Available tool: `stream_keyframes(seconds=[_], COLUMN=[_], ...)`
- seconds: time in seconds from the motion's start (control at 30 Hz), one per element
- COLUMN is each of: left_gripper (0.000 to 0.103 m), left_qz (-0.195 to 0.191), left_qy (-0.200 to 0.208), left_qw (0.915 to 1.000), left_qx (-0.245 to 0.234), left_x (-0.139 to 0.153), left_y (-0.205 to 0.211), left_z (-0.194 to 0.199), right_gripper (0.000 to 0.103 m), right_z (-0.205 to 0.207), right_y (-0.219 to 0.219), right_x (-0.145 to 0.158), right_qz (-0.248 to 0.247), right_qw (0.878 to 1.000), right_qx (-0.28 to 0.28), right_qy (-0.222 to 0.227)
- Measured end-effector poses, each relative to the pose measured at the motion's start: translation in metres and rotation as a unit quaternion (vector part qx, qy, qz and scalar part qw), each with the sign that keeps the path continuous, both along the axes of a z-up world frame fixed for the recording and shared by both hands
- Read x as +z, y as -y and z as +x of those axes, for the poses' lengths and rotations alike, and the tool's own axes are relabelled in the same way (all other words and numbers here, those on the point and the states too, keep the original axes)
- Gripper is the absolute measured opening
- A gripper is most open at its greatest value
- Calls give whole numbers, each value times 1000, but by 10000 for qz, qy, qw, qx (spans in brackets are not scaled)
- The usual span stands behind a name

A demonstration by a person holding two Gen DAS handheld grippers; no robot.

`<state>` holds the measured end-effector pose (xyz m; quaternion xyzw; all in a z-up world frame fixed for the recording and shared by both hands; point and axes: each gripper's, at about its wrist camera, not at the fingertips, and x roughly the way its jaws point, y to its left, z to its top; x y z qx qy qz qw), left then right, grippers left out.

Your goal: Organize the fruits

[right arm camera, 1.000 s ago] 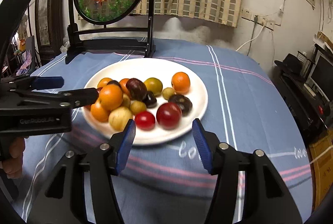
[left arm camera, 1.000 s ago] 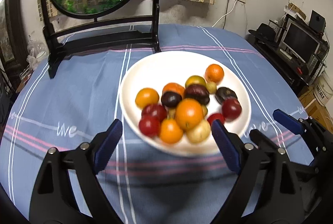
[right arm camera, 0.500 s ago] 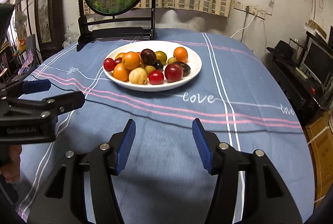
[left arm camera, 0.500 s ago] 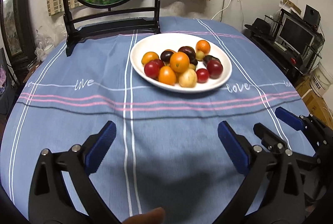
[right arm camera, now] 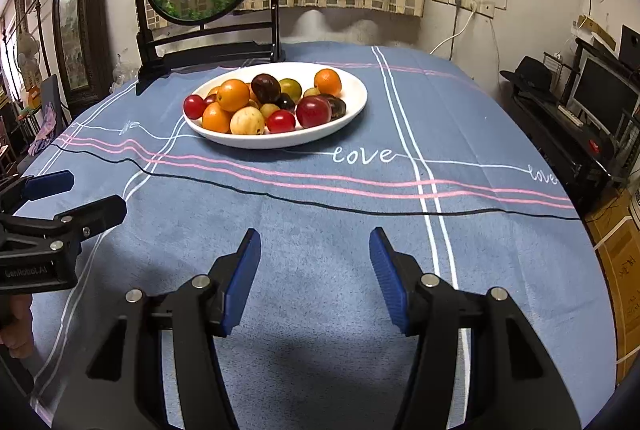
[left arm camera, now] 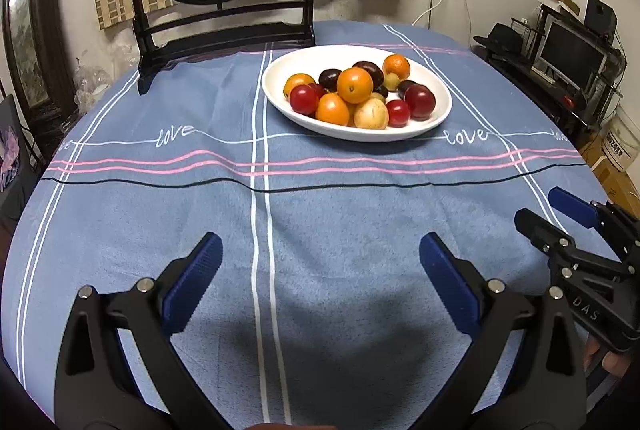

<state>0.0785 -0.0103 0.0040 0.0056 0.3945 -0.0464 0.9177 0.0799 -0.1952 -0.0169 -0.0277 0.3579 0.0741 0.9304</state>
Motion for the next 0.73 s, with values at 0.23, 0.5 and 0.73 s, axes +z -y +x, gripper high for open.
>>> stream_keyframes(seconds=[0.23, 0.5, 0.73], left_gripper=[101, 101, 101], left_qz=[-3, 36, -49], left_qy=[-53, -186, -321], left_qw=[10000, 9998, 9995], left_qx=[39, 17, 41], left_x=[-8, -24, -34], left_y=[-2, -2, -4], left_z=[3, 12, 16], right_gripper=[57, 57, 57], right_z=[7, 13, 15], right_y=[-1, 0, 0], right_x=[-10, -20, -24], right_qz=[4, -35, -68], right_qw=[9998, 9992, 9986], right_qx=[-7, -32, -71], right_qy=[-176, -400, -511])
